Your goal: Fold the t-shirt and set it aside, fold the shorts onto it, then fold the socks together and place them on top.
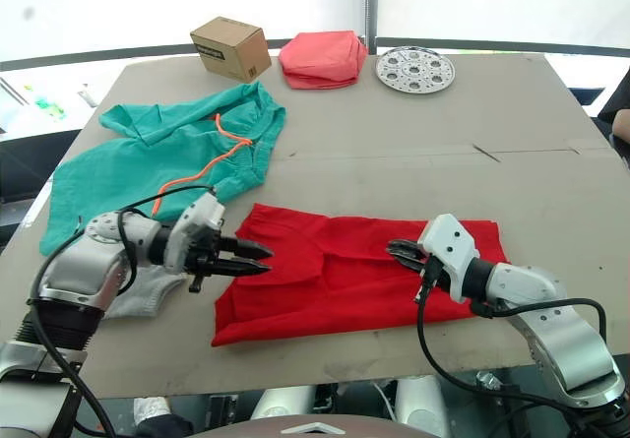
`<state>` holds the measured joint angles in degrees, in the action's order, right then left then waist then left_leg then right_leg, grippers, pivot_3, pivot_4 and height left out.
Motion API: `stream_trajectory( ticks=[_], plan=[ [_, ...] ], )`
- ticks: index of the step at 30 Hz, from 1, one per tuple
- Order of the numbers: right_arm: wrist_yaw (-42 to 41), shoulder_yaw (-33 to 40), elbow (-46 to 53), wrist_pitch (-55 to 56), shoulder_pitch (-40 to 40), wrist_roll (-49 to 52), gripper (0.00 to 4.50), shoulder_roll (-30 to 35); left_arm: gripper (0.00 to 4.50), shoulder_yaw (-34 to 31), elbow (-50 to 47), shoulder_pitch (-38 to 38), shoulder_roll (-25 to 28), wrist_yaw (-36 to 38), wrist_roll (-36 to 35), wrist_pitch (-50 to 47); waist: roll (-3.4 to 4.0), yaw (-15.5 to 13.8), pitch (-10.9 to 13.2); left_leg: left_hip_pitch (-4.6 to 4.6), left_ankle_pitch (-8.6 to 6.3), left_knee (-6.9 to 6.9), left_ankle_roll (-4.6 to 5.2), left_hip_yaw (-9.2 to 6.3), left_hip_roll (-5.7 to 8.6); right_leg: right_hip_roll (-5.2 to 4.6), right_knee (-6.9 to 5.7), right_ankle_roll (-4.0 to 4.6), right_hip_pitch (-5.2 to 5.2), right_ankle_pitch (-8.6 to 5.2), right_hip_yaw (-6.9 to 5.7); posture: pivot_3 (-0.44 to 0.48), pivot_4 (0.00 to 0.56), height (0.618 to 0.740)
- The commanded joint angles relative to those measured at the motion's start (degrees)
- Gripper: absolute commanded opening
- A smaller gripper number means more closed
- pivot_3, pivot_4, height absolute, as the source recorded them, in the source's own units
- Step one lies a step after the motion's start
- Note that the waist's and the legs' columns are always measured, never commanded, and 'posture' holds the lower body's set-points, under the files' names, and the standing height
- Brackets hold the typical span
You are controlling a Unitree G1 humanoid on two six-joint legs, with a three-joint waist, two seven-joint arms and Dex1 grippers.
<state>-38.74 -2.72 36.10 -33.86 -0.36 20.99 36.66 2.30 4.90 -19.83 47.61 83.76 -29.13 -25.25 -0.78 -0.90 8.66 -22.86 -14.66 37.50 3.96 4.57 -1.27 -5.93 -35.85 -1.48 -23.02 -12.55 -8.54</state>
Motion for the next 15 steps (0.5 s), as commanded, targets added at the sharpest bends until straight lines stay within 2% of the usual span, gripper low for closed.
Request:
stream_trajectory(
  ticks=[1,2,4,5,7,10,15],
  plan=[
    [5.4,0.4,1.4,-2.6,1.5,-0.5,0.0,-3.0,3.22,-4.7,-4.3,-1.5,-3.7,-8.3,-6.3,-9.2,-0.01,-0.1,0.0,0.0,0.01,0.0,-0.01,-0.02,0.0,0.0,0.0,0.0,0.01,0.0,-0.01,0.0,0.15,0.736],
    [6.9,-0.9,1.1,-1.9,2.0,-2.2,0.0,-3.9,3.22,-4.7,-5.2,-1.3,-4.6,-9.9,-6.3,-9.6,-0.01,0.0,0.0,-0.01,0.08,0.0,-0.13,-0.03,0.0,0.02,0.0,-0.01,0.02,0.01,-0.01,0.0,0.15,0.736],
    [14.4,-6.4,-1.9,-1.9,4.8,-7.6,0.0,-10.6,2.89,-3.2,-8.0,0.9,-10.3,-18.1,-3.7,-8.9,-0.03,0.2,0.0,0.02,0.13,0.0,-0.21,0.02,0.01,0.03,-0.01,-0.03,0.07,0.02,0.02,0.0,0.15,0.736],
    [17.0,-7.7,-3.2,-2.6,5.2,-8.2,0.0,-13.9,2.52,-2.2,-9.1,2.3,-12.5,-21.1,-2.1,-8.1,-0.02,0.2,-0.1,0.08,0.14,-0.01,-0.23,0.06,0.01,0.04,-0.03,-0.03,0.11,0.02,0.05,0.0,0.15,0.736],
    [22.7,-6.4,-6.2,-2.5,4.9,-8.5,0.0,-21.1,1.47,-0.9,-10.6,4.8,-17.1,-26.7,0.2,-6.7,-0.05,0.2,-0.1,0.12,0.2,-0.07,-0.34,0.1,0.01,0.05,-0.06,-0.03,0.1,0.02,0.11,0.0,0.15,0.736],
    [28.2,-4.0,-9.5,0.2,2.9,-12.8,0.0,-23.9,0.08,-0.3,-8.9,7.0,-23.9,-36.8,4.8,-3.5,-0.07,-0.2,-0.1,0.04,0.23,-0.04,-0.38,0.08,0.02,0.05,-0.08,0.15,0.08,0.12,0.08,0.0,0.15,0.736],
    [33.2,-0.2,-12.6,2.5,-0.4,-15.5,0.0,-25.8,0.03,0.4,-8.7,9.8,-27.6,-43.6,8.7,-1.3,0.07,-0.1,-0.2,0.18,0.16,0.01,-0.46,0.08,0.1,-0.02,-0.03,-0.01,0.23,0.03,0.08,0.0,0.15,0.736]
  ],
)
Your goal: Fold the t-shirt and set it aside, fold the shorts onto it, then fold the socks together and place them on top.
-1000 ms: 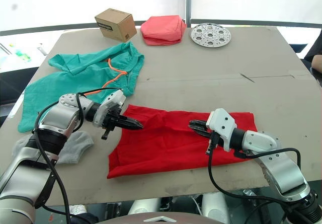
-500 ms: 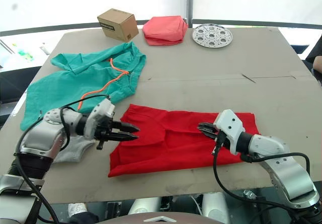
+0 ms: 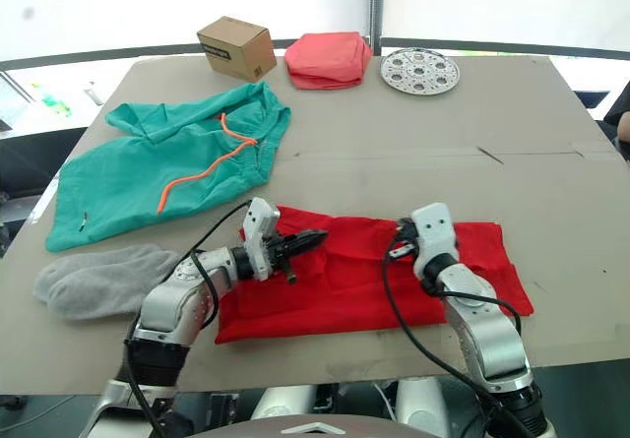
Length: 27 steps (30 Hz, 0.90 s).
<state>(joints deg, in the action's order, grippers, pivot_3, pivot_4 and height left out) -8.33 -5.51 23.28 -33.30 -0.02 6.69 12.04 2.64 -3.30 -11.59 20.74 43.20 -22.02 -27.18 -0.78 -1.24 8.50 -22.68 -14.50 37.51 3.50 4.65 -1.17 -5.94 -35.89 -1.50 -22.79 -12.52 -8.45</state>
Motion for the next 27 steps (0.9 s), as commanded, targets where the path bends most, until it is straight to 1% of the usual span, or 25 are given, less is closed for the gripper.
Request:
stream_trajectory(
  ticks=[1,4,10,13,15,16,18,20,21,22,25,26,27],
  plan=[
    [4.1,4.0,-0.4,1.9,-1.1,-1.4,0.0,-1.8,0.03,0.1,-0.8,2.2,-1.0,-3.6,1.7,0.6,0.16,0.4,-0.2,0.04,-0.03,-0.01,0.04,0.0,-0.03,0.01,-0.01,0.01,0.01,0.0,0.0,0.0,0.15,0.736],
    [9.3,10.2,-2.7,2.1,-0.6,-1.5,0.0,-4.4,0.03,-0.3,-2.0,3.9,-1.2,-5.3,1.8,0.3,0.42,0.6,-0.4,0.09,-0.1,-0.06,0.2,-0.01,-0.08,0.05,-0.03,0.01,0.01,0.0,0.0,0.0,0.15,0.736],
    [15.9,12.3,-4.2,6.6,-2.6,-7.8,0.0,-4.8,0.03,-1.4,-2.6,4.6,-1.3,-6.5,1.1,0.6,0.54,0.5,-0.5,0.08,-0.04,-0.09,0.2,0.0,-0.09,0.09,-0.02,0.02,0.0,-0.02,0.0,0.0,0.15,0.736],
    [13.7,12.2,-1.8,8.7,-4.3,-7.3,0.0,-4.1,0.03,-2.8,-3.6,4.5,-1.6,-6.1,-0.9,1.0,0.55,0.6,-0.5,0.09,-0.07,-0.09,0.26,0.0,-0.09,0.1,-0.01,0.03,-0.01,-0.03,0.01,0.0,0.15,0.736],
    [7.9,11.7,2.3,9.6,-6.5,-3.7,0.0,-2.5,0.03,-4.4,-5.6,4.7,-1.4,-4.9,-3.9,-0.2,0.57,0.6,-0.5,0.08,-0.09,-0.09,0.3,-0.01,-0.1,0.1,-0.01,0.03,-0.02,-0.03,0.02,0.0,0.15,0.736],
    [4.9,11.5,4.6,9.5,-7.6,-2.1,0.29,-1.2,0.0,-5.2,-6.7,4.9,-0.9,-3.4,-5.6,-0.6,0.58,0.6,-0.5,0.07,-0.1,-0.1,0.31,-0.02,-0.1,0.1,-0.01,0.02,-0.03,-0.03,0.01,0.0,0.15,0.736],
    [-1.5,11.1,9.7,8.4,-9.8,1.0,0.81,2.8,0.69,-7.0,-9.1,5.4,1.1,0.3,-9.4,-1.4,0.58,0.6,-0.4,-0.01,-0.1,-0.1,0.33,-0.02,-0.11,0.1,0.01,0.03,-0.1,-0.03,0.02,0.0,0.15,0.736],
    [-6.5,11.6,13.3,6.4,-11.5,4.6,1.65,6.2,1.34,-8.3,-10.5,5.8,3.2,2.5,-11.9,-2.7,0.57,0.6,-0.4,-0.14,-0.1,-0.1,0.33,-0.01,-0.11,0.1,0.02,0.02,-0.22,-0.03,0.02,0.0,0.15,0.736],
    [-9.1,12.1,15.2,5.5,-12.5,6.4,1.86,8.2,1.62,-8.9,-11.1,6.1,4.6,3.5,-12.9,-3.6,0.59,0.5,-0.4,-0.13,-0.1,-0.09,0.33,-0.02,-0.11,0.1,0.02,0.03,-0.22,-0.03,0.02,0.0,0.15,0.736],
    [-13.2,13.1,17.5,4.6,-14.0,9.2,2.21,11.3,1.95,-9.6,-12.3,6.7,6.9,5.9,-14.8,-5.0,0.57,0.5,-0.4,-0.13,-0.11,-0.09,0.34,-0.02,-0.11,0.1,0.03,0.06,-0.22,-0.05,0.01,0.0,0.15,0.736],
    [-23.5,17.5,22.1,2.1,-18.6,16.3,3.69,20.5,3.39,-11.1,-14.5,9.4,14.3,14.3,-18.7,-7.0,0.61,0.5,-0.4,-0.1,-0.15,-0.16,0.33,-0.06,-0.11,0.1,0.11,0.2,-0.23,-0.14,-0.02,0.0,0.15,0.736],
    [-25.6,18.7,22.3,2.0,-19.6,17.1,4.26,23.0,3.96,-11.0,-14.2,10.2,16.2,16.3,-18.3,-6.2,0.61,0.4,-0.4,-0.09,-0.17,-0.17,0.31,-0.07,-0.11,0.1,0.13,0.22,-0.23,-0.15,-0.03,0.0,0.15,0.736],
    [-27.1,19.6,22.3,1.9,-20.1,18.0,4.49,24.9,4.36,-10.9,-13.5,10.7,17.6,17.4,-17.6,-5.3,0.61,0.4,-0.4,-0.1,-0.2,-0.15,0.3,-0.06,-0.11,0.1,0.14,0.24,-0.23,-0.16,-0.03,0.0,0.15,0.736]
  ],
)
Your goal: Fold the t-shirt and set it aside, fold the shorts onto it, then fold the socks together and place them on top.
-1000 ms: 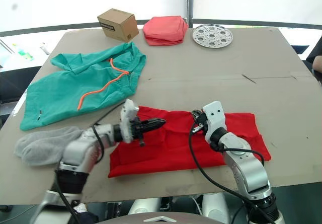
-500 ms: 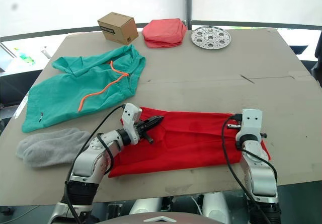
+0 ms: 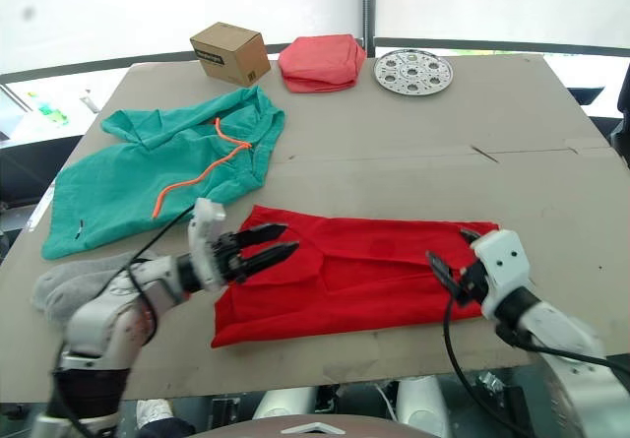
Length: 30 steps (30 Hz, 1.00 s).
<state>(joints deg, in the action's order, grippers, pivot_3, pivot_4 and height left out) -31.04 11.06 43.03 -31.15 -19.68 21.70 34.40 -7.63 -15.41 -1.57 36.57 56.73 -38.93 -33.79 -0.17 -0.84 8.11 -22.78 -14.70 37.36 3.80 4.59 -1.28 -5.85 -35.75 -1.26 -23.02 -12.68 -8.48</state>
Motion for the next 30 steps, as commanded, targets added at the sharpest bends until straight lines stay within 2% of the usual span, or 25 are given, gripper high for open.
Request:
stream_trajectory(
  ticks=[1,3,7,10,15,18,22,25,27,30],
  plan=[
    [-5.7,3.6,2.5,-0.3,-0.7,3.6,4.5,4.0,4.45,-0.6,-0.6,1.2,2.7,4.9,0.6,3.1,-0.01,0.0,0.0,0.0,-0.02,0.0,-0.02,0.0,0.0,-0.01,0.01,0.0,0.0,0.0,0.0,0.0,0.15,0.736],
    [-7.2,3.2,2.2,-0.2,-0.5,3.4,4.5,6.1,4.45,-0.8,1.8,0.9,3.4,5.5,2.5,5.3,-0.03,-0.1,0.0,0.0,-0.09,0.03,-0.11,0.02,0.01,-0.05,0.01,0.02,0.0,-0.01,0.0,0.0,0.15,0.736],
    [-2.9,-1.2,-1.2,-2.3,1.7,-1.9,4.5,7.0,4.45,0.5,7.4,-3.2,3.7,6.3,6.4,9.3,-0.11,-0.3,0.0,-0.02,-0.11,0.03,-0.12,-0.01,0.01,-0.07,0.02,0.02,-0.01,-0.01,-0.02,0.0,0.15,0.736],
    [5.6,-1.1,-3.3,-12.7,8.0,-0.5,4.5,1.6,4.45,3.4,13.8,-9.2,5.7,8.9,10.7,11.5,-0.29,-0.5,0.0,-0.1,-0.11,0.03,-0.13,0.0,0.02,-0.07,0.02,0.02,-0.06,-0.01,-0.02,0.0,0.15,0.736],
    [12.4,0.5,-0.4,-30.6,18.9,4.0,4.5,-3.8,4.45,6.9,26.3,-18.9,8.3,13.5,16.8,17.0,-0.19,-0.2,0.1,-0.17,0.0,0.01,0.03,0.01,0.01,-0.03,-0.02,-0.01,-0.14,0.03,-0.05,0.0,0.15,0.736],
    [15.4,-2.9,0.3,-42.3,27.2,2.1,4.5,-0.2,4.45,8.4,34.1,-25.7,7.6,14.5,19.6,18.5,-0.18,-0.1,0.1,-0.19,0.04,-0.04,0.1,0.03,0.02,-0.01,-0.01,-0.13,-0.15,0.1,-0.04,0.0,0.15,0.736],
    [8.9,-4.8,-4.3,-49.5,35.1,6.0,4.5,7.8,4.45,12.8,39.2,-33.0,5.1,14.7,23.8,17.5,-0.27,-0.2,0.1,-0.24,0.05,-0.02,0.13,0.01,0.07,-0.03,0.02,-0.16,-0.14,0.12,-0.08,0.0,0.15,0.736],
    [4.2,-8.5,-11.5,-50.1,39.8,6.5,4.5,14.9,4.45,18.1,43.6,-38.0,2.1,14.8,29.0,18.0,-0.35,-0.4,0.2,-0.27,0.01,0.03,0.21,0.02,0.13,-0.05,0.03,-0.17,-0.08,0.14,-0.08,0.0,0.15,0.736],
    [0.0,-13.6,-16.0,-46.8,41.5,5.3,4.5,20.3,4.45,21.6,47.3,-40.2,0.8,15.1,32.9,19.5,-0.41,-0.2,0.2,-0.28,-0.03,0.06,0.31,0.07,0.22,-0.01,0.02,-0.2,-0.08,0.14,-0.05,0.0,0.15,0.736],
    [-3.7,-19.6,-25.5,-41.5,46.3,2.1,4.5,23.2,4.45,25.4,52.0,-42.3,-0.5,16.1,37.4,22.9,-0.51,0.1,0.2,-0.24,-0.06,0.08,0.36,0.12,0.2,-0.05,0.01,-0.21,-0.07,0.14,0.0,0.0,0.15,0.736]
  ],
)
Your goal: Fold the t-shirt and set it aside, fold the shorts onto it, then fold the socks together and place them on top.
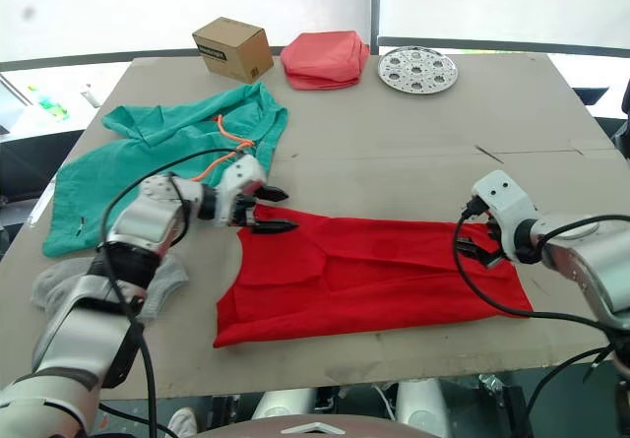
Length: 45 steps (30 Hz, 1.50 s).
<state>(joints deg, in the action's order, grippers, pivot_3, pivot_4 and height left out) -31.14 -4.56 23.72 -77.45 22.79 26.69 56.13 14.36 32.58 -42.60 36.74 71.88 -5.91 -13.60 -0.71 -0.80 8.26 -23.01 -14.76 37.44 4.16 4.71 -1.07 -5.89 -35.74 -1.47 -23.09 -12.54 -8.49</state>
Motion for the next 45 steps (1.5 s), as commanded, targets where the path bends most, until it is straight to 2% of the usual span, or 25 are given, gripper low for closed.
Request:
stream_trajectory(
  ticks=[1,4,7,10,11,12,13,14,15,16,18,19,28,33,34,37,41,43,45],
  plan=[
    [-5.4,-6.6,-9.3,6.7,5.9,-4.1,4.5,2.1,4.45,4.2,5.8,-2.0,-1.1,1.5,5.5,3.5,0.13,0.0,0.0,0.06,0.0,0.0,0.0,0.07,0.0,-0.01,-0.03,0.0,0.01,0.0,0.02,0.0,0.15,0.736],
    [-12.3,-12.8,-17.2,11.5,9.7,-6.9,4.5,4.0,4.45,5.8,8.6,-3.1,-2.4,2.9,7.5,3.9,0.2,-0.3,0.0,0.12,0.01,0.02,0.01,0.08,-0.01,-0.09,-0.1,-0.02,0.02,0.0,0.02,0.0,0.15,0.736],
    [-17.3,-17.3,-25.0,15.2,12.9,-9.6,4.5,3.2,3.11,6.0,10.7,-3.8,-3.0,4.4,8.5,4.2,0.19,-0.2,-0.1,0.16,0.01,0.11,0.01,-0.04,-0.03,-0.13,-0.09,-0.02,0.08,-0.01,-0.05,0.0,0.15,0.736],
    [-21.0,-20.7,-32.0,18.4,15.1,-12.7,3.67,1.9,1.87,5.6,11.0,-3.9,-2.7,6.4,8.5,4.0,0.16,0.1,-0.2,0.17,0.0,0.11,0.03,0.02,-0.03,-0.14,-0.08,-0.02,0.14,0.0,-0.01,0.0,0.15,0.736],
    [-21.6,-21.3,-33.7,19.4,15.2,-13.7,3.33,1.7,1.6,5.1,10.6,-3.7,-2.4,6.9,8.1,3.5,0.13,0.1,-0.3,0.17,-0.01,0.11,0.02,0.03,-0.03,-0.14,-0.07,-0.03,0.15,0.0,-0.01,0.0,0.15,0.736],
    [-21.9,-21.4,-35.1,19.9,15.4,-14.4,2.84,1.5,1.05,4.7,10.1,-3.6,-2.2,7.5,7.7,3.3,0.04,0.1,-0.3,0.18,0.0,0.12,0.01,0.08,-0.03,-0.13,-0.08,-0.01,0.16,0.02,0.01,0.0,0.15,0.736],
    [-22.3,-21.3,-36.0,20.4,15.3,-14.9,2.13,1.4,0.38,4.3,9.6,-3.3,-1.8,8.2,7.3,2.9,0.0,0.2,-0.4,0.19,0.05,0.12,-0.06,0.1,-0.03,-0.13,-0.08,0.06,0.18,0.06,0.01,0.0,0.15,0.736],
    [-22.9,-21.4,-36.1,21.1,15.1,-15.4,2.03,1.7,0.3,4.0,8.9,-3.0,-1.5,8.8,7.1,2.5,-0.05,0.1,-0.4,0.19,0.13,0.14,-0.21,0.11,-0.04,-0.13,-0.08,0.1,0.2,0.09,0.01,0.0,0.15,0.736],
    [-23.2,-21.4,-36.0,21.9,14.7,-16.1,1.37,2.1,0.0,3.8,8.3,-2.8,-1.3,9.1,7.1,2.4,-0.07,0.1,-0.4,0.21,0.14,0.17,-0.23,0.11,-0.04,-0.14,-0.06,0.13,0.24,0.1,0.0,0.0,0.15,0.736],
    [-23.2,-21.1,-35.5,22.3,14.3,-16.7,1.29,2.4,0.0,3.5,7.6,-2.4,-0.9,9.9,6.8,2.0,-0.07,0.1,-0.4,0.22,0.13,0.22,-0.23,0.11,-0.05,-0.15,-0.05,0.11,0.28,0.09,-0.01,0.0,0.15,0.736],
    [-23.1,-20.2,-34.7,22.8,13.6,-17.6,0.58,2.5,0.0,3.1,6.6,-2.0,-0.5,11.0,6.3,1.1,-0.08,0.1,-0.4,0.22,0.09,0.31,-0.18,0.09,-0.07,-0.19,-0.04,-0.03,0.31,0.01,-0.01,0.0,0.15,0.736],
    [-22.8,-19.9,-34.4,23.2,13.4,-18.2,0.08,2.6,0.0,2.9,6.3,-1.9,-0.4,11.4,6.1,0.8,-0.07,0.1,-0.4,0.21,0.02,0.36,-0.09,0.08,-0.08,-0.21,-0.04,-0.04,0.31,0.0,-0.02,0.0,0.15,0.736],
    [-21.8,-16.8,-30.7,25.5,13.9,-21.5,0.03,2.4,0.0,0.9,6.9,-3.6,-1.5,12.8,4.3,-3.0,0.13,0.0,-0.3,0.08,-0.21,0.68,0.23,-0.03,-0.1,-0.3,-0.07,-0.05,0.29,0.0,-0.07,0.0,0.15,0.736],
    [-23.0,-20.2,-36.6,32.4,20.0,-27.4,0.03,0.2,0.0,-1.1,4.3,-2.4,-2.4,11.2,2.2,-8.9,0.42,0.1,-0.1,0.02,-0.05,0.69,-0.02,0.06,-0.09,-0.26,-0.1,0.05,0.27,0.07,-0.07,0.0,0.15,0.736],
    [-23.0,-21.8,-39.4,35.2,22.2,-29.6,0.03,-0.9,0.0,-2.0,3.1,-1.7,-2.6,10.2,1.4,-10.7,0.43,0.2,-0.1,0.01,-0.05,0.68,-0.01,0.07,-0.09,-0.24,-0.11,-0.04,0.26,0.02,-0.07,0.0,0.15,0.736],
    [-17.7,-27.2,-57.3,47.8,34.6,-38.2,0.03,-11.1,0.0,-8.0,-7.2,5.1,-1.7,3.7,-2.9,-21.2,0.58,1.3,0.0,0.11,-0.05,0.69,-0.02,0.18,-0.12,-0.17,-0.13,-0.07,0.25,0.01,0.04,0.0,0.15,0.736],
    [-5.8,-31.7,-81.4,66.5,47.6,-47.0,0.03,-24.9,0.0,-16.8,-33.8,22.6,-0.4,-5.4,-9.7,-37.8,0.55,3.2,0.1,0.23,0.09,0.58,-0.23,0.19,-0.12,-0.1,-0.23,-0.11,0.2,0.05,0.37,0.0,0.15,0.736],
    [-1.0,-32.4,-89.8,73.1,52.1,-49.7,0.03,-30.7,0.0,-22.0,-45.6,30.1,-3.1,-12.6,-12.0,-43.3,0.52,3.2,0.1,0.25,0.21,0.31,-0.43,0.18,-0.11,-0.07,-0.24,0.12,0.14,0.17,0.38,0.0,0.15,0.736],
    [1.8,-32.5,-94.9,77.3,54.7,-51.4,0.03,-34.8,0.0,-26.9,-53.8,34.3,-7.2,-19.0,-14.7,-48.4,0.52,3.1,0.1,0.28,0.27,0.08,-0.54,0.17,-0.1,-0.07,-0.17,0.14,0.11,0.18,0.38,0.0,0.15,0.736]
  ],
)
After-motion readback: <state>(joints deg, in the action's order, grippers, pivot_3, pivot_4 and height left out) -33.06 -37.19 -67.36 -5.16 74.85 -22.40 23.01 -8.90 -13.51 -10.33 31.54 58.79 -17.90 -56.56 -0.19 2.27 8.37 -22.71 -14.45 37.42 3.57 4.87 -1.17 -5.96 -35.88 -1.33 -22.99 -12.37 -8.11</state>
